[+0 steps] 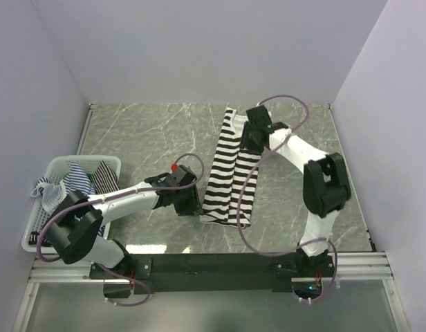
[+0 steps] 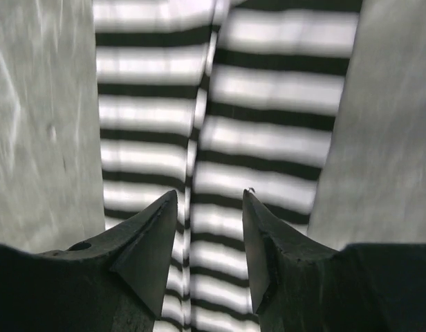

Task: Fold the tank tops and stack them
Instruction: Fold the tank top

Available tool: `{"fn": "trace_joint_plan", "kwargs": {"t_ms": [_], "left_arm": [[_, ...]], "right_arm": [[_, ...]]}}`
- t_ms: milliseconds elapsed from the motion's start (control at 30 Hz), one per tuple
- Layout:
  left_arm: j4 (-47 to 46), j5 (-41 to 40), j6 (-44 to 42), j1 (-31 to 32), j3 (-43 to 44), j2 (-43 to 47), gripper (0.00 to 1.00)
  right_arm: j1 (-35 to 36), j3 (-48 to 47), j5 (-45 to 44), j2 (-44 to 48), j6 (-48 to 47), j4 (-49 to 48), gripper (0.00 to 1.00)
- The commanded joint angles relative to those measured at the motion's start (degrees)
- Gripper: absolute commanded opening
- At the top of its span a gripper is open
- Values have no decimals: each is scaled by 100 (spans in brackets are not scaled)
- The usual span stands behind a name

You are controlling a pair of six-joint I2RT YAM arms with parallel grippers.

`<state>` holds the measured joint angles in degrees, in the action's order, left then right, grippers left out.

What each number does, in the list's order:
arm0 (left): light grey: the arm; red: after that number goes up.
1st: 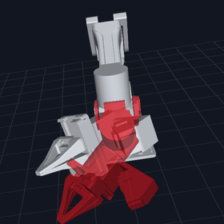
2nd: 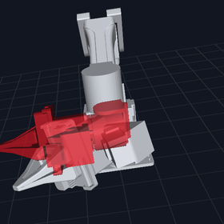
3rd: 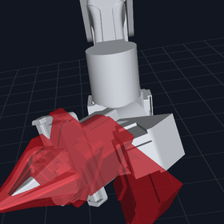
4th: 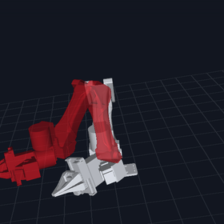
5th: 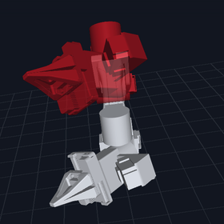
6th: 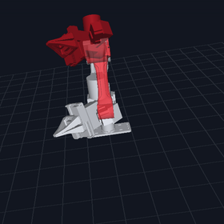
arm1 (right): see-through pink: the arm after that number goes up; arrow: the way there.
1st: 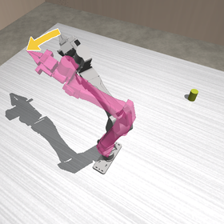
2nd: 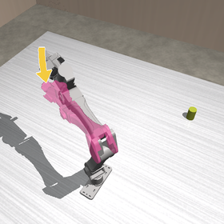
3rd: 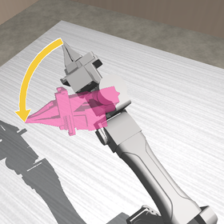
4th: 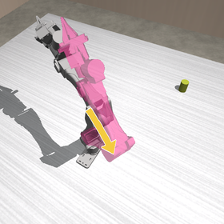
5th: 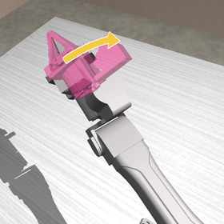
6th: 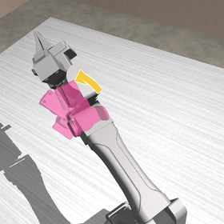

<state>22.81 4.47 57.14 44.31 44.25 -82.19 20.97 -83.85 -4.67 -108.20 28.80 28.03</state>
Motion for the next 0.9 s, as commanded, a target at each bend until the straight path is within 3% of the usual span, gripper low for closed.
{"fn": "trace_joint_plan", "kwargs": {"t_ms": [0,200,467,733,867], "left_arm": [[110,-218,-449,25,163,265,47],[233,-429,-748,-11,330,222,44],[-320,-315,-959,-46,234,-200,44],[-874,36,-1109,-55,49,-376,54],[-962,150,-1100,-55,-48,-490,54]], "right_arm": [[381,1208,-324,1124,196,-517,50],[1145,3257,-753,2750,916,-826,50],[2297,4868,-1212,4463,2120,-615,50],[2543,5950,-843,5107,2656,-1009,51],[2631,6293,-659,5213,2956,-1352,51]]}}
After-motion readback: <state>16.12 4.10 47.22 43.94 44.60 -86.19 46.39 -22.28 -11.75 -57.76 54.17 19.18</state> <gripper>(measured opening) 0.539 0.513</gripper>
